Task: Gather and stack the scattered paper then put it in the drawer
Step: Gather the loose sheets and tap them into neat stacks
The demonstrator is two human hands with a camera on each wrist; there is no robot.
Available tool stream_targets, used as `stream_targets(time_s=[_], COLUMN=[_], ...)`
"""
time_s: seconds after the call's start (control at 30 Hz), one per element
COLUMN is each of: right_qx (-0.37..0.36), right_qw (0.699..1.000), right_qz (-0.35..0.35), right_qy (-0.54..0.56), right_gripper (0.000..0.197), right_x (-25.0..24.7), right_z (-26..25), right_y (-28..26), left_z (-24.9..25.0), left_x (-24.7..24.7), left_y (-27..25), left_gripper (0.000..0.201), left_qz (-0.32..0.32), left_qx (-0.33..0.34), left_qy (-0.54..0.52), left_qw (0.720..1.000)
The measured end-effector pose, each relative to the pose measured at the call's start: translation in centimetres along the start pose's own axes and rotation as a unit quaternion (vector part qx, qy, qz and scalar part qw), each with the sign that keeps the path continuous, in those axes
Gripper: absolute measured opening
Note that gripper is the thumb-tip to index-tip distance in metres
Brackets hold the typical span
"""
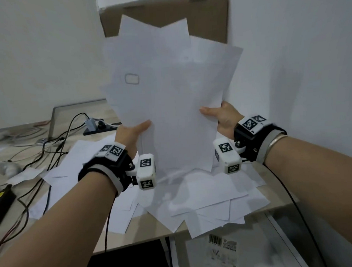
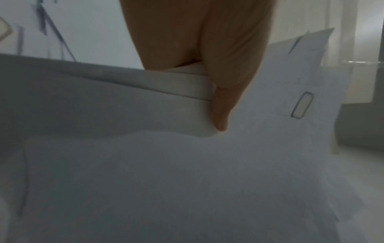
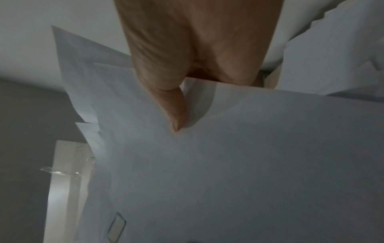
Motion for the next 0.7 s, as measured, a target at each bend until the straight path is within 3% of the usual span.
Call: stream_targets(time_s=[0.07, 0.27, 0.4, 0.43, 0.5, 0.53, 0.63, 0.7], right_qx=[-0.020, -0.001, 0.021, 0.015, 0.009, 0.012, 0.004, -0.022], right_qw=[1.000, 0.990, 0.995, 0.997, 0.999, 1.000, 1.000, 0.999], right_qz=[-0.020, -0.102, -0.063, -0.041, -0.008, -0.003, -0.008, 0.014], right_qy=[-0.005, -0.094, -0.075, -0.062, -0.033, -0.018, 0.000, 0.024], right_gripper=[0.067, 0.061, 0.101, 0.098, 0.066, 0.052, 0.047, 0.035], right_x=[0.0, 0.1, 0.6, 0.7, 0.8, 0.8, 0.5, 0.1], right_z=[-1.3, -1.6, -0.7, -0.5, -0.5, -0.4, -0.7, -1.4], right_y=[0.2, 0.0, 0.3, 0.2, 0.1, 0.0, -0.2, -0.1], left_z=[1.2, 1.7, 1.6, 1.5, 0.9, 0.5, -0.3, -1.1], left_x=[-0.1, -1.1, -0.7, -0.8, -1.3, -1.6, -1.0, -0.8], left_y=[0.5, 0.3, 0.0, 0.1, 0.2, 0.5, -0.9, -1.5], left_gripper=[0.029, 0.035, 0.050, 0.065, 0.100, 0.105, 0.069, 0.058], left_qz=[-0.004, -0.067, -0.087, -0.075, -0.042, -0.035, -0.071, -0.085], left_qx=[0.018, -0.013, -0.032, -0.037, -0.038, -0.033, -0.048, -0.078], left_qy=[0.002, 0.017, 0.022, 0.026, 0.036, 0.042, 0.058, 0.070], left_qw=[1.000, 0.998, 0.995, 0.996, 0.998, 0.998, 0.995, 0.991])
Point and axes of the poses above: each hand's wrist, its own y-axis towards the middle knuckle, its own x-axis out of the palm, z = x × y, the point moved 4 cm from there along y, towards the middle knuckle, and after that the axes turned 1 degree about x, right-handed, at the moved point
